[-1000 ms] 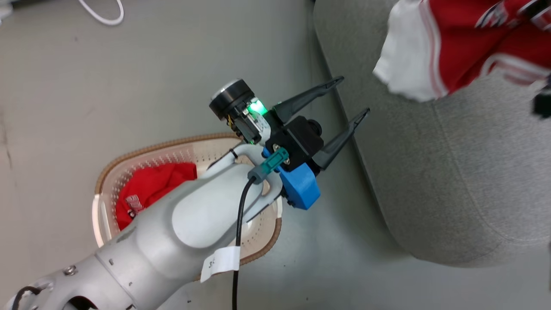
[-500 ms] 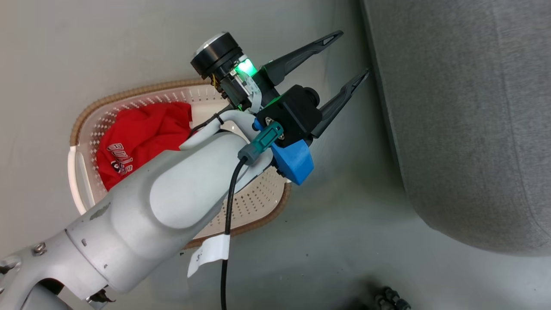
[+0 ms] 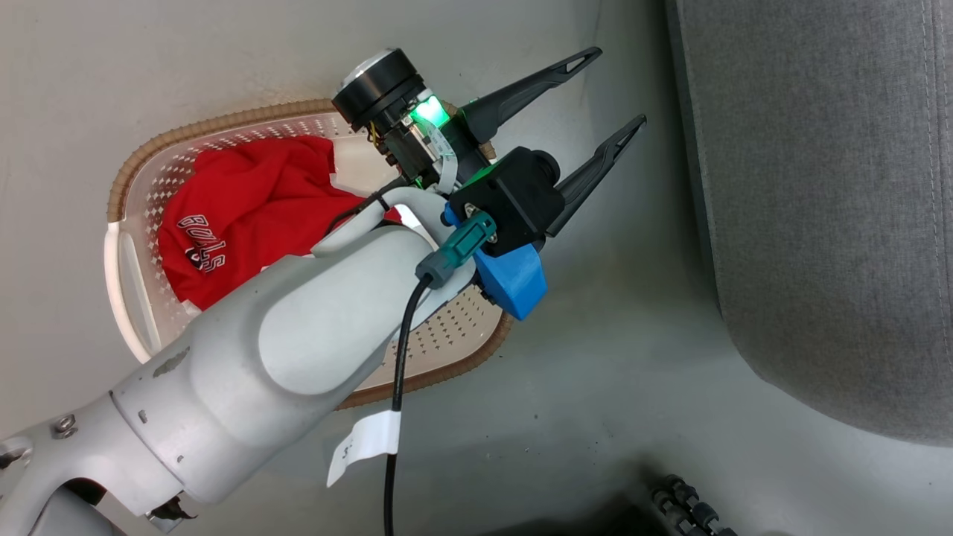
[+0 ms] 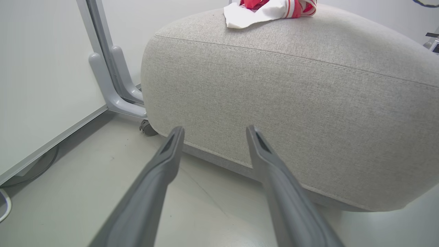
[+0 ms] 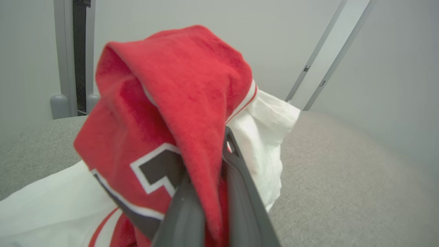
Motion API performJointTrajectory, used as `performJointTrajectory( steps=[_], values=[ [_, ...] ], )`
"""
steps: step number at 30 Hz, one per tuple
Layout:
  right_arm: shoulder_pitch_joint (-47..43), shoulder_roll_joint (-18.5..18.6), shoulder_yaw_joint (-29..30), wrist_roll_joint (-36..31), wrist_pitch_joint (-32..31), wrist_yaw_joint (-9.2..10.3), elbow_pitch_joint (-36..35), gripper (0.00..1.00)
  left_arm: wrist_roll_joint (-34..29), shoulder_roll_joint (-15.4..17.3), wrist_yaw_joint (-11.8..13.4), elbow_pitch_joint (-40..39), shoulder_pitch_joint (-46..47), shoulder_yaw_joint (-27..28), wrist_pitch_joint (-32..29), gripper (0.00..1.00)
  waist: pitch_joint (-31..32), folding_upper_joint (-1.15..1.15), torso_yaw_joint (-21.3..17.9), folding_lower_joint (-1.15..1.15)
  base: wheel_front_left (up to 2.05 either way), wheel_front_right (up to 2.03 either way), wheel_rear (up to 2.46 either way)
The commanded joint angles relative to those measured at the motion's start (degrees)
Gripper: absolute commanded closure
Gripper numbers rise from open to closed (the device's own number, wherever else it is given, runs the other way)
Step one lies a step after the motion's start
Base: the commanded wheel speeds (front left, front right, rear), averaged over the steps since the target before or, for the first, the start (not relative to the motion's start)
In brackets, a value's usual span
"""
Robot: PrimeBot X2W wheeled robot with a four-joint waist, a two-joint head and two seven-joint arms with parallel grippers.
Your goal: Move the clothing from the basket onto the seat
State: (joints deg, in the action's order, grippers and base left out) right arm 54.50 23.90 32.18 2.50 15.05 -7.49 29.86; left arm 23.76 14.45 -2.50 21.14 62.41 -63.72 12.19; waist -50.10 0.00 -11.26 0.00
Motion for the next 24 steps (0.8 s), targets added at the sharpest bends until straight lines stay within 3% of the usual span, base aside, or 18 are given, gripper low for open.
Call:
performJointTrajectory(
  steps=[1,9,10,11,12,24],
  values=[
    [-1.0,-0.5,0.4,-0.2,0.2,-0.01,0.6,1.00,0.0,0.2,0.2,-0.2,1.1,0.0,0.2,0.00,-0.1,0.00,0.0,0.00,0.00,0.00,0.00],
    [-2.1,-3.0,-1.0,-1.3,0.2,-0.01,5.4,1.00,0.4,0.6,0.3,0.2,1.4,-0.3,0.2,0.00,0.1,0.00,-0.3,0.00,0.00,0.00,0.00],
    [-2.2,-3.1,-0.9,-1.3,0.2,-0.01,5.1,0.87,0.4,0.6,0.3,0.3,1.3,-0.4,0.3,0.00,0.3,0.00,-0.3,0.00,0.00,0.00,0.00],
    [-2.5,-3.2,-0.6,-1.1,0.2,-0.01,4.5,0.51,0.4,0.5,0.4,0.4,1.3,-0.4,0.4,0.00,0.5,0.00,-0.3,0.00,0.00,0.00,0.00],
    [-3.1,-3.4,-0.5,-0.9,0.2,-0.01,4.1,0.00,0.5,0.4,0.4,0.4,1.1,-0.4,0.5,0.00,0.8,0.00,-0.3,0.00,0.00,0.00,0.00],
    [-18.4,-6.2,-4.1,-0.5,0.2,-0.01,-8.9,0.00,2.4,-1.3,1.3,2.8,-3.4,1.5,2.7,0.00,10.8,0.00,-0.3,0.00,0.00,0.00,0.00]
  ],
)
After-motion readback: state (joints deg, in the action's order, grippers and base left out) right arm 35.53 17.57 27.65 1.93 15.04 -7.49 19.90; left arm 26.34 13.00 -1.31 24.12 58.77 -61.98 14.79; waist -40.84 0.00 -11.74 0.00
